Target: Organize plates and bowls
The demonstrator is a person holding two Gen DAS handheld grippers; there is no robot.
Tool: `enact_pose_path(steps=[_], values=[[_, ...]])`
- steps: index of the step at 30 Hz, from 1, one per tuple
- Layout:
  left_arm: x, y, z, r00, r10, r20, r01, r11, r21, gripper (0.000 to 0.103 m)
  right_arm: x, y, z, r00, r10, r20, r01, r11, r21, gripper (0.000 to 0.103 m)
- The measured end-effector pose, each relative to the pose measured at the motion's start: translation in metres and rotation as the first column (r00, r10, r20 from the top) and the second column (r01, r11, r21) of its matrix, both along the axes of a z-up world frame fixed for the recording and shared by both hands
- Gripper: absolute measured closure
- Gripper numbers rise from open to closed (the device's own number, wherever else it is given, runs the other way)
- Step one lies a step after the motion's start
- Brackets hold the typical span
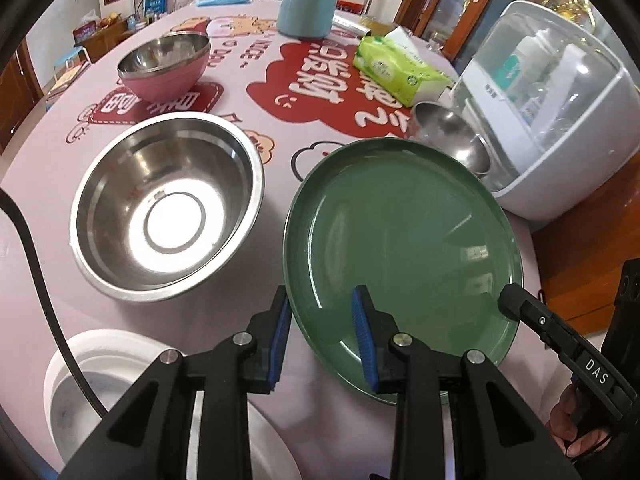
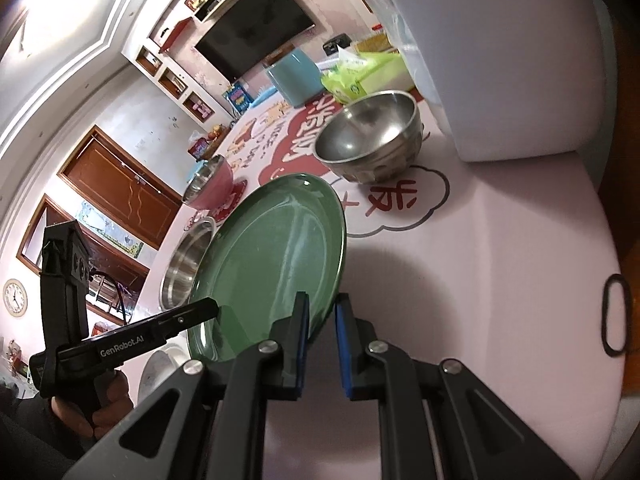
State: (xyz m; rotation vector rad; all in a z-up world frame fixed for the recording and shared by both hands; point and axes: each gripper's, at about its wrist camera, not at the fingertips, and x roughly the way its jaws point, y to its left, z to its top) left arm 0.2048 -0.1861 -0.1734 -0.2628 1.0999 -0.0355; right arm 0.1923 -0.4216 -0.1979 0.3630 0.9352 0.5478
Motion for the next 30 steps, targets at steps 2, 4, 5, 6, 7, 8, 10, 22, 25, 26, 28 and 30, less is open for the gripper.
enact_pose_path(steps=[2, 4, 5, 6, 7, 8, 10, 22, 25, 26, 28, 30], values=[[-0.007, 0.0, 0.007, 1.0, -0.005, 0.017, 0.005, 1.0, -0.001, 0.074, -0.007, -0.001, 0.005, 1.0, -0.003, 0.018, 0.003, 1.0, 0.003, 0.09], [-0.014, 0.0, 0.013, 0.999, -0.007, 0.033, 0.007, 1.0, -0.006, 0.074, -0.015, -0.001, 0.011, 0.999, -0.005, 0.036, 0.005, 1.0, 0.005, 0.09], [-0.018, 0.001, 0.017, 0.999, -0.007, 0.041, 0.007, 1.0, -0.007, 0.074, -0.018, 0.0, 0.013, 0.999, -0.004, 0.043, 0.004, 1.0, 0.003, 0.09], [-0.022, 0.001, 0.02, 0.999, -0.008, 0.05, 0.008, 1.0, -0.006, 0.074, -0.021, 0.001, 0.016, 0.999, -0.002, 0.05, 0.002, 1.0, 0.002, 0.09], [-0.023, 0.001, 0.022, 0.998, -0.007, 0.055, 0.008, 1.0, -0.007, 0.074, -0.025, 0.002, 0.019, 0.998, 0.0, 0.057, 0.0, 1.0, 0.0, 0.09], [-0.027, 0.003, 0.025, 0.998, -0.005, 0.062, 0.006, 1.0, -0.009, 0.074, -0.027, 0.003, 0.021, 0.998, 0.001, 0.061, -0.001, 1.0, -0.001, 0.09], [-0.035, 0.005, 0.031, 0.997, 0.0, 0.075, 0.001, 1.0, -0.013, 0.074, -0.033, 0.005, 0.026, 0.997, 0.006, 0.073, -0.006, 1.0, -0.004, 0.09], [-0.079, 0.03, 0.052, 0.995, 0.023, 0.096, -0.022, 1.0, -0.014, 0.075, -0.067, 0.031, 0.041, 0.993, 0.055, 0.101, -0.053, 0.998, -0.016, 0.09], [-0.089, 0.038, 0.054, 0.995, 0.028, 0.098, -0.028, 1.0, -0.001, 0.075, -0.076, 0.038, 0.041, 0.993, 0.062, 0.104, -0.061, 0.998, -0.015, 0.09], [-0.092, 0.041, 0.055, 0.995, 0.03, 0.096, -0.03, 1.0, 0.002, 0.075, -0.079, 0.041, 0.042, 0.993, 0.064, 0.104, -0.063, 0.998, -0.013, 0.09], [-0.098, 0.047, 0.056, 0.995, 0.032, 0.091, -0.032, 0.999, 0.006, 0.075, -0.085, 0.047, 0.042, 0.993, 0.065, 0.1, -0.064, 0.998, -0.01, 0.09], [-0.104, 0.053, 0.056, 0.996, 0.031, 0.087, -0.032, 0.999, 0.01, 0.075, -0.091, 0.053, 0.041, 0.993, 0.067, 0.095, -0.066, 0.998, -0.01, 0.089]])
